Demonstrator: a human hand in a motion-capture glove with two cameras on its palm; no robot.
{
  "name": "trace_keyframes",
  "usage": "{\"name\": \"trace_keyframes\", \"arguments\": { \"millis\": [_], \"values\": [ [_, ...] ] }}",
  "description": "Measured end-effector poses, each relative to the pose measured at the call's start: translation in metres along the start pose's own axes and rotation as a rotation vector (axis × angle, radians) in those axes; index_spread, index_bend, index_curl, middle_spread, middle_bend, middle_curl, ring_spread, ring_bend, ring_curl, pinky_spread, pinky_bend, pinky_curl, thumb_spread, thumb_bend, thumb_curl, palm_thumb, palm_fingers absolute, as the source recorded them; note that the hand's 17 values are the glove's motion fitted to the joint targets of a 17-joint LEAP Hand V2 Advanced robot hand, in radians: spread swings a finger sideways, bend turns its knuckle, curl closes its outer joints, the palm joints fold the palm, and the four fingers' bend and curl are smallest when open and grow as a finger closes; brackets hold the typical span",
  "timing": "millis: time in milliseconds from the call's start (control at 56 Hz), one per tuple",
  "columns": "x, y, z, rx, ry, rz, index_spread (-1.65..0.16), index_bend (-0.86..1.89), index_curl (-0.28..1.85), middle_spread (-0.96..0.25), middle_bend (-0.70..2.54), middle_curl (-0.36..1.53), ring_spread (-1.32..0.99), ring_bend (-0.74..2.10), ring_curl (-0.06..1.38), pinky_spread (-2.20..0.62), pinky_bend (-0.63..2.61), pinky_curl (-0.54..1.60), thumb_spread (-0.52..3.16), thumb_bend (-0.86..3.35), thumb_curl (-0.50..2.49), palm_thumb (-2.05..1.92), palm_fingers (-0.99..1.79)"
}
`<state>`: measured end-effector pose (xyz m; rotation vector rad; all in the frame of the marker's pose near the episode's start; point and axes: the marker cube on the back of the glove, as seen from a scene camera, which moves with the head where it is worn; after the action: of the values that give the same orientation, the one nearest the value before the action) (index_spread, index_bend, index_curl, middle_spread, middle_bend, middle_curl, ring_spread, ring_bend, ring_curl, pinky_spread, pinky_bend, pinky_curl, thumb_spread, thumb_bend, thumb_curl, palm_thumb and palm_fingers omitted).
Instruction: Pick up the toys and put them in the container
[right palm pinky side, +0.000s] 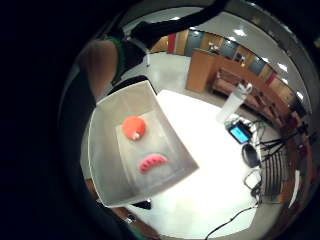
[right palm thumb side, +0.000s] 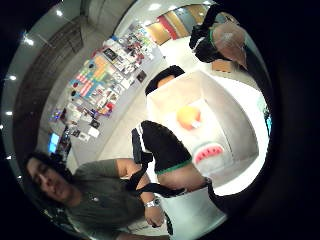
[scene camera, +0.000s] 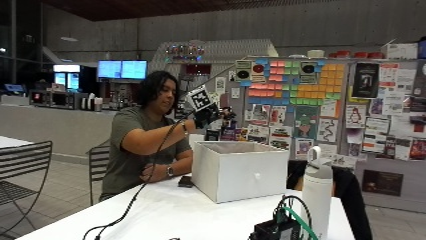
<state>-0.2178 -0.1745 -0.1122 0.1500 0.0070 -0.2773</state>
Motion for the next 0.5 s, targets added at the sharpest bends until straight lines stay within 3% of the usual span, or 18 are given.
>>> {"name": "trace_keyframes", "arguments": {
  "millis": [125,214,339,464,500],
  "values": [
    [0.019,0.040,0.006,-0.028,0.142,-0.006,-0.50,0.49,0.87,-0.28,0.46,0.67,-0.25,0.60,0.38,-0.02,0.69,0.39,1.20,-0.05,0.46,-0.06,0.23],
    [0.043,0.075,0.007,-0.069,0.231,-0.127,-0.50,0.46,0.83,-0.27,0.44,0.64,-0.25,0.61,0.37,-0.01,0.67,0.38,1.22,-0.05,0.42,-0.05,0.24],
    [0.043,0.127,-0.002,-0.089,0.042,0.064,-0.49,0.42,0.78,-0.25,0.40,0.61,-0.25,0.62,0.37,-0.01,0.67,0.37,1.24,-0.05,0.38,-0.06,0.25],
    [0.076,0.185,0.001,-0.106,0.178,-0.143,-0.49,0.39,0.74,-0.24,0.37,0.58,-0.26,0.61,0.36,-0.01,0.66,0.36,1.25,-0.05,0.34,-0.06,0.27],
    [0.077,0.191,0.003,-0.105,0.148,-0.036,-0.49,0.38,0.72,-0.24,0.36,0.57,-0.26,0.62,0.36,-0.01,0.66,0.36,1.25,-0.05,0.33,-0.06,0.28]
  ]
}}
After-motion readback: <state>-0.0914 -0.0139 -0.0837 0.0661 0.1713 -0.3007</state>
